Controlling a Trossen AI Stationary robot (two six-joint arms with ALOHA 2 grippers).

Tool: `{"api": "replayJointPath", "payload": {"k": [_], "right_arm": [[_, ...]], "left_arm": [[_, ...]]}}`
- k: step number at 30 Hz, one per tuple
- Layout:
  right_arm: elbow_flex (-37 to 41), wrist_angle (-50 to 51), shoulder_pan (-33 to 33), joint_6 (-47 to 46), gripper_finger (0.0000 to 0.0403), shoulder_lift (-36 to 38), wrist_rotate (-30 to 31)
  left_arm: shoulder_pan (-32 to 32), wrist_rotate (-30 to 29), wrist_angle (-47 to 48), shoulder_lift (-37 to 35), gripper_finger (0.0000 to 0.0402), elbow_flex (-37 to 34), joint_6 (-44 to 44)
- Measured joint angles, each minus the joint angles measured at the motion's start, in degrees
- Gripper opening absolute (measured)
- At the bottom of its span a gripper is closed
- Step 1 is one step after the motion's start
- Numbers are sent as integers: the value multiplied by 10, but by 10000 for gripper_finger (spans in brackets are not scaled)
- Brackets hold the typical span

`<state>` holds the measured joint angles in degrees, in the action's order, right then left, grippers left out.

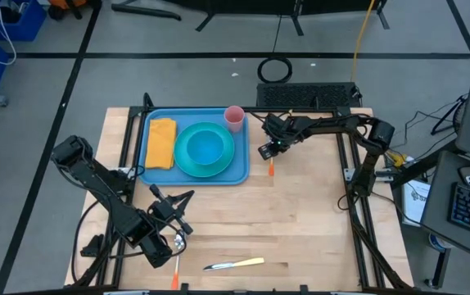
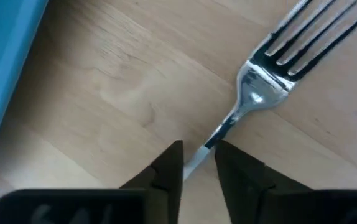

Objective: Set up tray
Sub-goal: Put the orange fork on the yellow napkin on the blue serving tray

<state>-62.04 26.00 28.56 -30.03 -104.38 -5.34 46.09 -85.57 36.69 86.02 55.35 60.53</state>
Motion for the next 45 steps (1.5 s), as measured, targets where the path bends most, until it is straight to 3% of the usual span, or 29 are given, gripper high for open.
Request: {"api": "replayJointPath", "payload": {"k": [10,29,38,45], "right_arm": [[0,-3,0,23,8,-1,6],[0,-21,-2,54,4,1,9],[2,-53,-28,59,2,52,10],[2,-59,-78,78,2,103,76]], "left_arm": [[0,0,1,0,17,0,0],[0,6,7,0,17,0,0],[0,15,9,0,17,0,0],[0,36,9,0,17,0,-20]]}}
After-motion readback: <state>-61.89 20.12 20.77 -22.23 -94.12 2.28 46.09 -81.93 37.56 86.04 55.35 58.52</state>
